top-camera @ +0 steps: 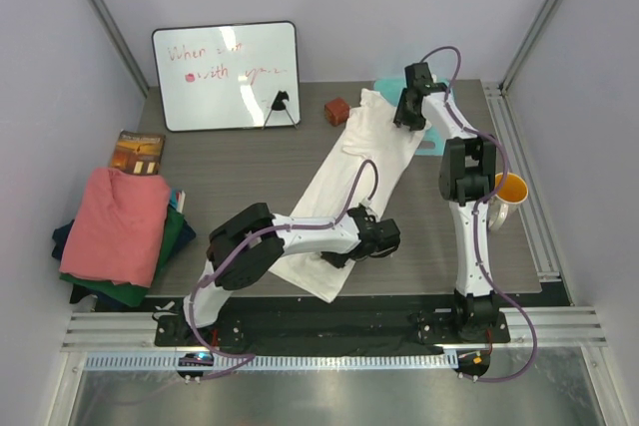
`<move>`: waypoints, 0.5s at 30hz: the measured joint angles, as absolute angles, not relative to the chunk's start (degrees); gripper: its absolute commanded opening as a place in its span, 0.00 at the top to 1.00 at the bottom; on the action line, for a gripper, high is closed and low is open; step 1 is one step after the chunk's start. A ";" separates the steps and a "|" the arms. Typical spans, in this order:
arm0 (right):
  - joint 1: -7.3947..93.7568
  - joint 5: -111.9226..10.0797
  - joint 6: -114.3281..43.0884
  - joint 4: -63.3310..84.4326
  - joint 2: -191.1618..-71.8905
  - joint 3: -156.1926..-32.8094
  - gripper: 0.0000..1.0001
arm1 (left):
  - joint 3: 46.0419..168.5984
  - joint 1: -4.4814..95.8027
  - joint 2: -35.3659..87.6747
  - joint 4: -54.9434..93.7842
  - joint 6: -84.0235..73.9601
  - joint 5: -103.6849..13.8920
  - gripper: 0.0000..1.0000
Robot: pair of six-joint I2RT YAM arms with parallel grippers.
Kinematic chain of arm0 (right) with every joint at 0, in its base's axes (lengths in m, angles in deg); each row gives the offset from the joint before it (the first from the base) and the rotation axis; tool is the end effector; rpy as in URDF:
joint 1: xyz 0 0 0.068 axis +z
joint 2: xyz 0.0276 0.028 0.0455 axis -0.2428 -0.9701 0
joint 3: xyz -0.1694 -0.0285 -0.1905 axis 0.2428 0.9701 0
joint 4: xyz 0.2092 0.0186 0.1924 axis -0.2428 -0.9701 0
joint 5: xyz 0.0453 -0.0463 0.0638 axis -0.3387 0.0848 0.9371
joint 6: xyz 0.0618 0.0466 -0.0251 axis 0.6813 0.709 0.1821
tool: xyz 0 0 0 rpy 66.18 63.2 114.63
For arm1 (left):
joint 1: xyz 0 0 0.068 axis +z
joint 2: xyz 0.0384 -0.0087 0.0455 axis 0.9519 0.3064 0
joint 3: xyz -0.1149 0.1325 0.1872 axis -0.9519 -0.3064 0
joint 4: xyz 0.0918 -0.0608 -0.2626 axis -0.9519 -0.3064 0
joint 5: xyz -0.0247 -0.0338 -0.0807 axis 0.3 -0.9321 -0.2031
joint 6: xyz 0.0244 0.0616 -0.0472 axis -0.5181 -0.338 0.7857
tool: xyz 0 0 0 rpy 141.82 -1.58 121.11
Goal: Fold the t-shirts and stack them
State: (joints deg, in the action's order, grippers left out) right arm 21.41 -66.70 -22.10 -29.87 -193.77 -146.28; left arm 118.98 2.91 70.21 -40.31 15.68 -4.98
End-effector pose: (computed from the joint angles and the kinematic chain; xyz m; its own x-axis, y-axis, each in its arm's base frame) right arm 0.5692 0.0634 0.1243 -0.7967 0.2440 -0.5530 0.2418 0.9672 0.0784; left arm 0.1721 -0.3498 0.0864 -0.7299 0.6430 -0.2319 0.4929 0.7302 0.4732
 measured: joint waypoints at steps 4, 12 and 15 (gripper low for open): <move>20.49 -65.09 -22.14 -28.80 -194.89 -147.92 0.53 | 123.92 2.88 73.09 -42.67 14.96 -6.90 0.55; 18.57 -61.13 -20.74 -25.50 -194.14 -146.43 0.45 | 129.87 2.86 76.04 -45.27 14.41 -9.50 0.51; 18.15 -60.89 -20.35 -25.08 -193.77 -146.35 0.46 | 130.24 2.84 76.22 -45.16 14.92 -10.55 0.50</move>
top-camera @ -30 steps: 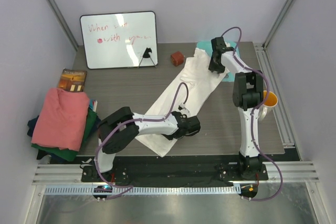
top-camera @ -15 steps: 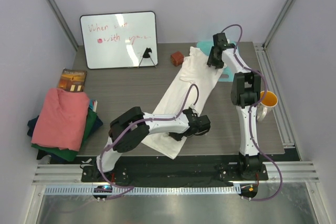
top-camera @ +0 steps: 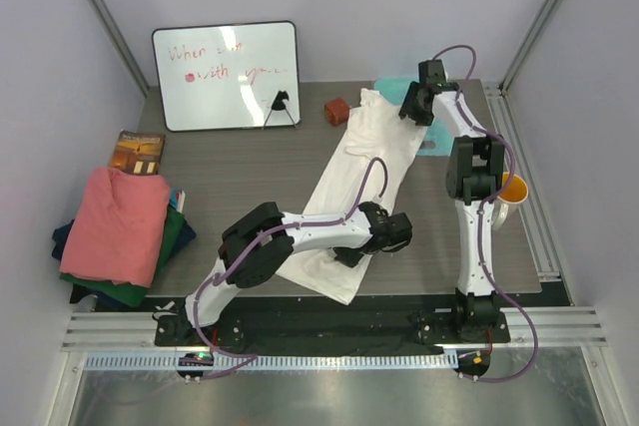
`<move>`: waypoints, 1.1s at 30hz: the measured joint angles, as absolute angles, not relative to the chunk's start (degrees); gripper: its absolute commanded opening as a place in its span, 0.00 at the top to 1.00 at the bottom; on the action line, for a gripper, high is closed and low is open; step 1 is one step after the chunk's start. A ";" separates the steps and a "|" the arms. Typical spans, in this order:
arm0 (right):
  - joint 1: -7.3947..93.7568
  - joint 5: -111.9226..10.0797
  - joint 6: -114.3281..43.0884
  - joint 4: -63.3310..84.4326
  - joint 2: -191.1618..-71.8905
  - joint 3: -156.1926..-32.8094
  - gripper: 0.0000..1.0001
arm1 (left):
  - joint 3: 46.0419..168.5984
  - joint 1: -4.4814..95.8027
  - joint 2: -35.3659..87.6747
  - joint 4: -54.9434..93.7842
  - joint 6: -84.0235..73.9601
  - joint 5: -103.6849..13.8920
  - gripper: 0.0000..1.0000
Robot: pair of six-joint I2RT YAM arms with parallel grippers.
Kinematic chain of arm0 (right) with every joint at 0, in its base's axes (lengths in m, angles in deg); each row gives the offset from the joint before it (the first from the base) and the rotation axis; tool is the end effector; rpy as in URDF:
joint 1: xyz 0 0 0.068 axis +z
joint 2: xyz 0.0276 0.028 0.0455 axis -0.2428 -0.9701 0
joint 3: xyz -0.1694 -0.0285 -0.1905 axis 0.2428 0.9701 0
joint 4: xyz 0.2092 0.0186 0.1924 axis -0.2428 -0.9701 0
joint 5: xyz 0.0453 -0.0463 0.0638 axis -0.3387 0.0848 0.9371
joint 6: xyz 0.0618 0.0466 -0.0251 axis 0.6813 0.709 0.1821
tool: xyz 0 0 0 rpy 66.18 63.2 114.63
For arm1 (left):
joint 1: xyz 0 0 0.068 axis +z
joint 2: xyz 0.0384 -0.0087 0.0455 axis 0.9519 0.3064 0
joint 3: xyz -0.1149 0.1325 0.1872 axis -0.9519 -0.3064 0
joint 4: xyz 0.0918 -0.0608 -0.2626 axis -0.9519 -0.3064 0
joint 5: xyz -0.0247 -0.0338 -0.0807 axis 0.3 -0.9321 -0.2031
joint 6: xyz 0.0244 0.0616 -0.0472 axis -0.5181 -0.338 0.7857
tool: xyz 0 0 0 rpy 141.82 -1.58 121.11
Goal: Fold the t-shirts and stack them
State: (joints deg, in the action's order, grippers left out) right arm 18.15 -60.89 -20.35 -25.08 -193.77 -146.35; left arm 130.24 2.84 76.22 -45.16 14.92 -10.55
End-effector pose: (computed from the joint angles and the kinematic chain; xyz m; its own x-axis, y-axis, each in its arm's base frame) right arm 0.5817 0.0388 0.1312 -0.7464 0.3232 -0.5817 0.2527 0.9463 0.2014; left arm 0.1772 -0.3816 0.0929 -0.7441 0.6413 -0.1872 0.5383 0.7416 0.4003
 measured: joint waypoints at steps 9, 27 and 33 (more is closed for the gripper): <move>17.54 -60.72 -19.89 -25.39 -184.72 -143.09 0.46 | 131.03 1.09 75.63 -43.87 17.87 -10.66 0.43; 16.71 -56.17 -16.46 -21.17 -139.35 -92.38 0.46 | 120.21 5.73 48.70 -31.65 20.67 -11.53 0.31; 16.93 -51.30 -13.38 -19.03 -124.22 -72.60 0.48 | 100.47 20.89 29.66 -23.48 23.00 -13.46 0.31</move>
